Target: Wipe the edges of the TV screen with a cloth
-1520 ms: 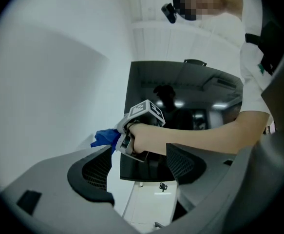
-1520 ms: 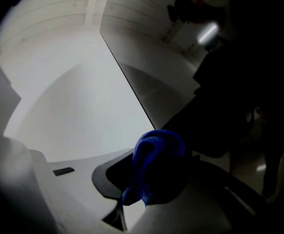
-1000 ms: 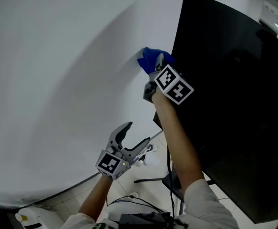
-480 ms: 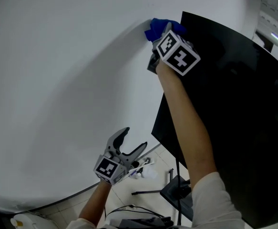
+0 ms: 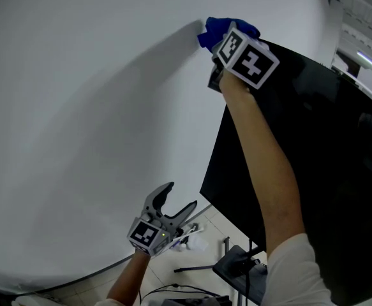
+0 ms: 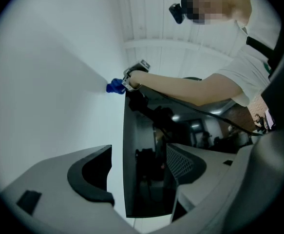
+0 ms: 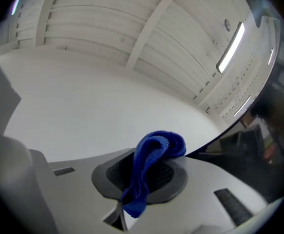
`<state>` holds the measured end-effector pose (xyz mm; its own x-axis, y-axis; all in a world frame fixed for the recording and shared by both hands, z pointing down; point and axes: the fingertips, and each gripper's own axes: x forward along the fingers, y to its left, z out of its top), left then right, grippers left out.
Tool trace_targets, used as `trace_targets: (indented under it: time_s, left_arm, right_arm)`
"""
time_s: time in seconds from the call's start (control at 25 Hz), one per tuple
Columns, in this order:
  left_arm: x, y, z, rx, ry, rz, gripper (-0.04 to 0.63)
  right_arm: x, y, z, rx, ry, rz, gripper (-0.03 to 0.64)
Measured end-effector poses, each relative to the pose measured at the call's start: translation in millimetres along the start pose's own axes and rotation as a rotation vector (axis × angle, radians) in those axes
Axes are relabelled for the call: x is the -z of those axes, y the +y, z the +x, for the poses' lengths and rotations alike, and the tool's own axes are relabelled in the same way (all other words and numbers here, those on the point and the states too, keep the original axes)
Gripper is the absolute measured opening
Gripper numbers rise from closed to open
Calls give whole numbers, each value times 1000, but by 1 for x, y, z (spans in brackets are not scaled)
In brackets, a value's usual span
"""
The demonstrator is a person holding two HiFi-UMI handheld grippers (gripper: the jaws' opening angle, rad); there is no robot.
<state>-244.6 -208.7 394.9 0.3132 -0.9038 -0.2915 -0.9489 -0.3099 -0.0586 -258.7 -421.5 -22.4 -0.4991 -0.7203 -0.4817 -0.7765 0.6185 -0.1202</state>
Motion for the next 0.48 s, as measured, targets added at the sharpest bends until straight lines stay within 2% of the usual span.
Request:
trace_targets:
  time_s: [0.2,0.32,0.48]
  left_arm:
    - [2,-17,10,49,-12,-48,333]
    - [3,-38,25,96,-9,-67,333]
    - [-5,-74,46,183,-5,-80,333]
  right_arm:
    - [-11,1,-23,-9,-40,-14,71]
    - [-31,-12,-38,-9,-77,-32,71]
    - [-66,-42,-66,49,-104,-64,71]
